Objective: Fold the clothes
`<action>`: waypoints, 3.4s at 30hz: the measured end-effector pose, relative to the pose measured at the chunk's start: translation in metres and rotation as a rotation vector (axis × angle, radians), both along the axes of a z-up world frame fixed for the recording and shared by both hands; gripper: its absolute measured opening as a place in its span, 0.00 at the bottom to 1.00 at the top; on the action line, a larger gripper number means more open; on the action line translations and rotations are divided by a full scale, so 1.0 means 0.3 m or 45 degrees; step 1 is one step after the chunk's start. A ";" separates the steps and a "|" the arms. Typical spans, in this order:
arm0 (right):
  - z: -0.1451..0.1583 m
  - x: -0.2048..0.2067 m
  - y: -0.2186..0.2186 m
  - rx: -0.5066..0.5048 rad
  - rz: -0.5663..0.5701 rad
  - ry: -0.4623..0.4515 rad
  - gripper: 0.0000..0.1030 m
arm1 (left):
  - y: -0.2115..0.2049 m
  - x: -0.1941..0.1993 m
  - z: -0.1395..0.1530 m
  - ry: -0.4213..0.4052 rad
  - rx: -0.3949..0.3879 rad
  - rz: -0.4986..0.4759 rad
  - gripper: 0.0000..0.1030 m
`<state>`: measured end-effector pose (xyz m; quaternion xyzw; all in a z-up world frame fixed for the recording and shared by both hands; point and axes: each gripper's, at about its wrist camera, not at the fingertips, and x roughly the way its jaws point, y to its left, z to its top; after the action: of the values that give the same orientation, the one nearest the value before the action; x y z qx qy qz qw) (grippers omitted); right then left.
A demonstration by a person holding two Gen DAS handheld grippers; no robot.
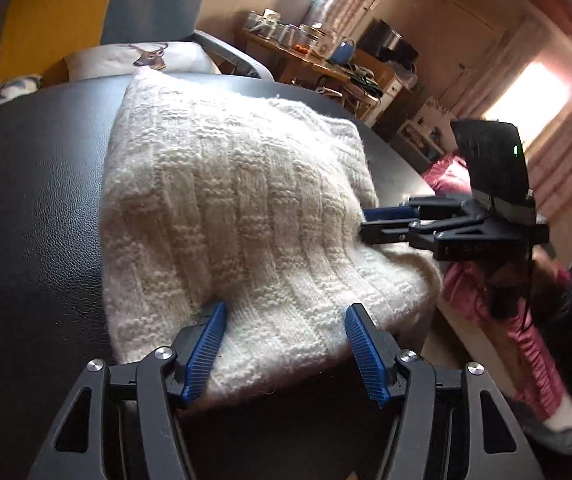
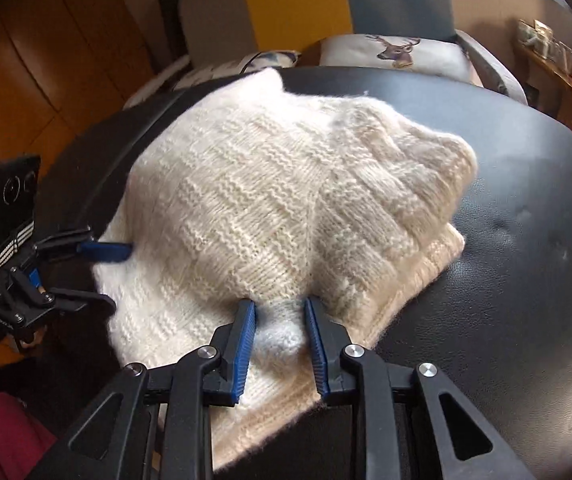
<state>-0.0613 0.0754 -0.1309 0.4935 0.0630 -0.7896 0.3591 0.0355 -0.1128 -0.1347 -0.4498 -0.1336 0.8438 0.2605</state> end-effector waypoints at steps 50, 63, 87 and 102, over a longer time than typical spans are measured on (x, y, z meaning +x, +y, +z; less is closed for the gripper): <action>-0.162 -0.076 0.153 -0.670 -0.406 -0.579 0.39 | -0.179 -0.454 -0.036 -0.210 0.257 0.129 0.59; -0.115 -0.035 -0.004 -0.599 -0.286 -0.480 0.37 | -0.249 -0.288 0.030 -0.094 0.161 0.287 0.49; 0.005 0.009 -1.047 -0.546 0.403 -0.511 0.36 | -0.864 0.319 0.207 0.175 0.021 1.009 0.48; -0.095 0.324 -1.857 -0.166 0.794 -0.472 0.41 | -1.369 0.774 -0.040 -0.185 0.190 1.707 0.63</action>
<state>0.0359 -0.4816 -0.1593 0.5614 0.0939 -0.5419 0.6183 0.2676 -0.5236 -0.1466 -0.3063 -0.4587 0.7790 -0.2983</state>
